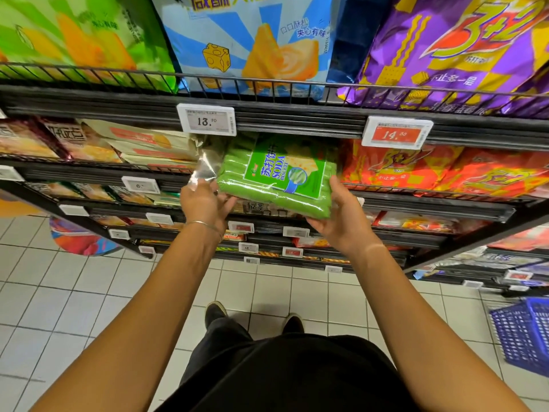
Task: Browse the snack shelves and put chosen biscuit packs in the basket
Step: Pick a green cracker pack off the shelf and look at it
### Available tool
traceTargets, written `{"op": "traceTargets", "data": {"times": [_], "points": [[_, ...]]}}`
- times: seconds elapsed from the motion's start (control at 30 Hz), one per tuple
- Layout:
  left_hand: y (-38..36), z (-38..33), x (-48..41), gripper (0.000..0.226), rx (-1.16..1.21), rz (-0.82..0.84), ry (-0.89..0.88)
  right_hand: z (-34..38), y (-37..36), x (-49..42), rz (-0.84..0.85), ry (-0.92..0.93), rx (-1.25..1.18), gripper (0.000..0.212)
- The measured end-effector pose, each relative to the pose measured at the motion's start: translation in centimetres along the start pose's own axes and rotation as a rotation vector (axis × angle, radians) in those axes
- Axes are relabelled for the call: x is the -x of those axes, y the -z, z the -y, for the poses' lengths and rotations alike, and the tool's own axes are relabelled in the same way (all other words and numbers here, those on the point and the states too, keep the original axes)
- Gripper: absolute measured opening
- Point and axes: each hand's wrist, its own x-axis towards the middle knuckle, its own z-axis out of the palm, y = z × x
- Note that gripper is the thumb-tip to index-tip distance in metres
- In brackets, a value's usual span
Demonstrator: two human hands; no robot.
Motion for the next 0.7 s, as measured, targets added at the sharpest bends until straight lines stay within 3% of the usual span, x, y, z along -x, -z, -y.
{"op": "traceTargets", "data": {"times": [0.13, 0.3, 0.4, 0.53, 0.57, 0.63, 0.7], "points": [[3.0, 1.9, 0.9, 0.032, 0.007, 0.136, 0.085, -0.2, 0.9, -0.2, 0.051, -0.024, 0.061, 0.039], [7.9, 3.7, 1.9, 0.02, 0.046, 0.331, 0.262, -1.4, 3.0, -0.6, 0.056, 0.07, 0.157, 0.05], [10.8, 3.3, 2.1, 0.038, -0.172, 0.469, 0.306, -2.3, 4.6, 0.3, 0.085, 0.083, 0.185, 0.06], [11.7, 2.6, 2.2, 0.099, -0.402, 0.662, 0.319, -3.0, 5.8, 1.6, 0.131, 0.051, 0.24, 0.062], [11.4, 2.7, 2.2, 0.104, -0.408, 0.69, 0.299, -3.2, 5.8, 1.8, 0.149, 0.045, 0.254, 0.058], [10.5, 3.0, 2.4, 0.09, -0.35, 0.668, 0.277, -3.4, 5.5, 2.0, 0.162, 0.05, 0.293, 0.049], [9.4, 3.6, 2.6, 0.052, -0.272, 0.595, 0.224, -3.4, 5.1, 2.2, 0.152, 0.063, 0.333, 0.048]]}}
